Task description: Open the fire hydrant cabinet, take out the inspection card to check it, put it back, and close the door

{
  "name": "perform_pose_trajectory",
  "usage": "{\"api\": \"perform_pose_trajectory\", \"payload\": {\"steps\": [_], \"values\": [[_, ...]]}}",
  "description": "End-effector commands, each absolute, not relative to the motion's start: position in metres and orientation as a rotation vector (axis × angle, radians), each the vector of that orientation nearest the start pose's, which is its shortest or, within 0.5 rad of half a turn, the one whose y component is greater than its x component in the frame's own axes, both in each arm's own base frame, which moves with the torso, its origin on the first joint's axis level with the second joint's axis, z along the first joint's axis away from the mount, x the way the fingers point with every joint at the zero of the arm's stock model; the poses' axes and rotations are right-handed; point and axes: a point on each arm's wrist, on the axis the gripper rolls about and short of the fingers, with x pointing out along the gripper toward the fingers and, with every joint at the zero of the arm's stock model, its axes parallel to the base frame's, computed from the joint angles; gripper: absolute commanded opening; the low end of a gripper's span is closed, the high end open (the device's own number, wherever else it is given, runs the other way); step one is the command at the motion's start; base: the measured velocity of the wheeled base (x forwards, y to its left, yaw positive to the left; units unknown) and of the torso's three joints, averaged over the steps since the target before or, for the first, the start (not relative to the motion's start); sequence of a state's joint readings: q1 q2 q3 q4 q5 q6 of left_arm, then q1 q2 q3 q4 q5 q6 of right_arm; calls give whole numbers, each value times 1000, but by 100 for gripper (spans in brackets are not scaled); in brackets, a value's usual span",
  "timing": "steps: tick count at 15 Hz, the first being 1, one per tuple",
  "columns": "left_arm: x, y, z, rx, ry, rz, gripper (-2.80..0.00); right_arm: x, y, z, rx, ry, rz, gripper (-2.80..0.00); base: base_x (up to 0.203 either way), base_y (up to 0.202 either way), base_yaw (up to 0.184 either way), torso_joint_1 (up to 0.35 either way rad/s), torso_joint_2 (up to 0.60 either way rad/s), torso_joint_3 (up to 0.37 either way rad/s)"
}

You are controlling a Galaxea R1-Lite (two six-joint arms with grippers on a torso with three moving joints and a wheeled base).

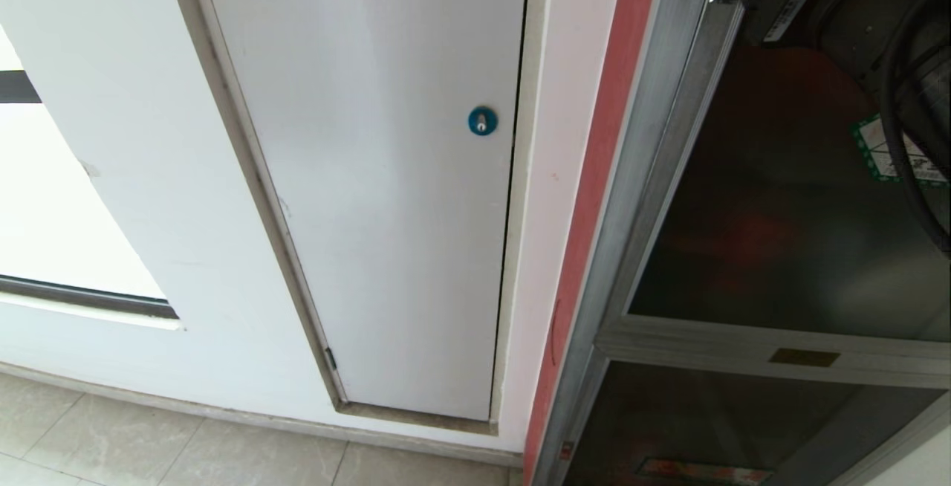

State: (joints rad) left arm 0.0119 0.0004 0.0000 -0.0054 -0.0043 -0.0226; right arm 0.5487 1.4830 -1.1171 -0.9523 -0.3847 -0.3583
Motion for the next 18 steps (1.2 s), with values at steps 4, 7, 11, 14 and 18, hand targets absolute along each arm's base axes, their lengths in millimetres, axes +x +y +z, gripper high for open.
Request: {"api": "perform_pose_trajectory", "payload": {"steps": [4,7,11,14,18], "values": [[-23,0,76,-23,-6,8,-280,235,132,368,-95,-557,39,0,0,0,0,0,0,0],[-23,0,76,-23,-6,8,-280,238,133,369,-92,-552,8,0,0,0,0,0,0,0],[-23,0,76,-23,-6,8,-280,243,135,366,-81,-541,-31,0,0,0,0,0,0,0],[-23,0,76,-24,-6,8,-280,247,128,368,-77,-546,-67,0,0,0,0,0,0,0],[-23,0,76,-23,-6,8,-280,249,122,371,-76,-554,-93,0,0,0,0,0,0,0]]}}
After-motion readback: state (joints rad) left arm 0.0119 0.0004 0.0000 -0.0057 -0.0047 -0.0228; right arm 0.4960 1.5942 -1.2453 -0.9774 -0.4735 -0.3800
